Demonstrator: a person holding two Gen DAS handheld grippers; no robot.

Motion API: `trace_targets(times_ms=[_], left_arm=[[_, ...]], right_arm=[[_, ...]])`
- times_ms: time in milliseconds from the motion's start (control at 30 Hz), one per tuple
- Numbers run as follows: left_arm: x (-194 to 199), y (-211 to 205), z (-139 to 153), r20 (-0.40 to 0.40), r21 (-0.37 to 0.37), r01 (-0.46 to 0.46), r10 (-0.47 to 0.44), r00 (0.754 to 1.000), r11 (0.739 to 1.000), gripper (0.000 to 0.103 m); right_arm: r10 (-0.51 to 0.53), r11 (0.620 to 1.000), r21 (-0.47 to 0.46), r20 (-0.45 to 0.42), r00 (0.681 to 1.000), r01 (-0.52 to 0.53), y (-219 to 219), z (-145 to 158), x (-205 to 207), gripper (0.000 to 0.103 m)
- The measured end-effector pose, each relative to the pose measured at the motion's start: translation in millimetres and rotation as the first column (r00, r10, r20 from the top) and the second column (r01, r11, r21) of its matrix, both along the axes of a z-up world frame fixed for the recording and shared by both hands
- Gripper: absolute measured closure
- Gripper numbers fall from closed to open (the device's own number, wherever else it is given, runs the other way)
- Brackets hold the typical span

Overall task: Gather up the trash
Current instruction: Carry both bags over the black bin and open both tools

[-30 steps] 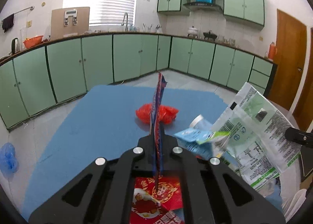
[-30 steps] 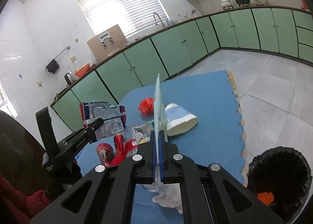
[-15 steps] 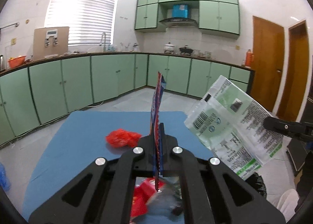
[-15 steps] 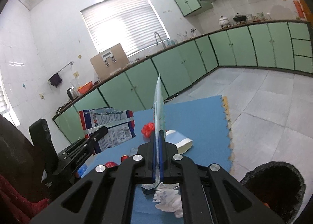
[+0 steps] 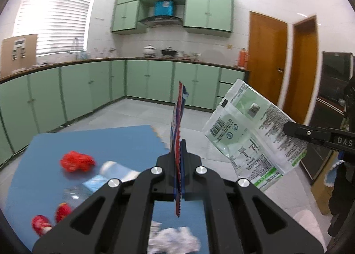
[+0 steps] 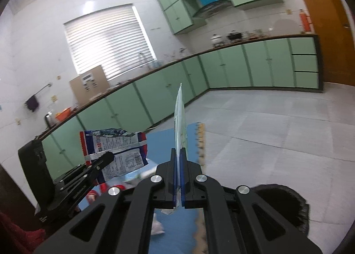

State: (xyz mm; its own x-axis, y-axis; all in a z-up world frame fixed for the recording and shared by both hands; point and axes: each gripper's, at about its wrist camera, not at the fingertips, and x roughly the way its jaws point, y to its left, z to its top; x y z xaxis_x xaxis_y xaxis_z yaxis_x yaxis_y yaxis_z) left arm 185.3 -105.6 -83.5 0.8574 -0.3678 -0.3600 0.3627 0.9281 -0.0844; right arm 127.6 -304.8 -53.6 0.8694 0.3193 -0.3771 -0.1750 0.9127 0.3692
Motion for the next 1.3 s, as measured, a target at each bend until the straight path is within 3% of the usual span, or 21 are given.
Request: trace_targets(times_ms=[267, 433, 733, 1033, 1167, 1300], left_arm=[[8.1, -58.8, -25.3, -0.045, -0.001, 0.134, -0.134, 0.99, 0.991, 0.102], [13.9, -97.9, -56.2, -0.099, 0.014, 0.204, -0.202, 0.974, 0.979, 0.102], [21.8, -140.5, -98.7, -0.169, 0.046, 0.257, -0.246, 0.954, 0.965, 0.102], [46.5, -166.6, -125.4, -0.279, 0.07, 0.284, -0.255, 0.926, 0.956, 0.102], [55.6, -168.2, -133.4, -0.325, 0.07, 0.288, -0.251, 0.912, 0.955, 0.098], [58.8, -171.3, -134.9, -0.341, 0.073, 0.281, -0.241, 0.909, 0.957, 0.072]], right_arm=[[-0.134, 0.991, -0.033, -0.054, 0.99, 0.132, -47.2, -23.5, -17.3, 0.1], [-0.208, 0.978, -0.059, -0.112, 0.972, 0.202, -71.8, -49.1, -17.2, 0.1], [-0.296, 0.953, -0.113, -0.174, 0.939, 0.28, -98.6, -86.8, -13.2, 0.1], [-0.303, 0.953, -0.084, -0.262, 0.916, 0.291, -111.0, -119.9, 3.9, 0.1], [-0.311, 0.95, -0.087, -0.299, 0.902, 0.298, -115.5, -131.0, 11.4, 0.095], [-0.316, 0.949, -0.095, -0.305, 0.898, 0.302, -117.4, -131.5, 16.3, 0.09]])
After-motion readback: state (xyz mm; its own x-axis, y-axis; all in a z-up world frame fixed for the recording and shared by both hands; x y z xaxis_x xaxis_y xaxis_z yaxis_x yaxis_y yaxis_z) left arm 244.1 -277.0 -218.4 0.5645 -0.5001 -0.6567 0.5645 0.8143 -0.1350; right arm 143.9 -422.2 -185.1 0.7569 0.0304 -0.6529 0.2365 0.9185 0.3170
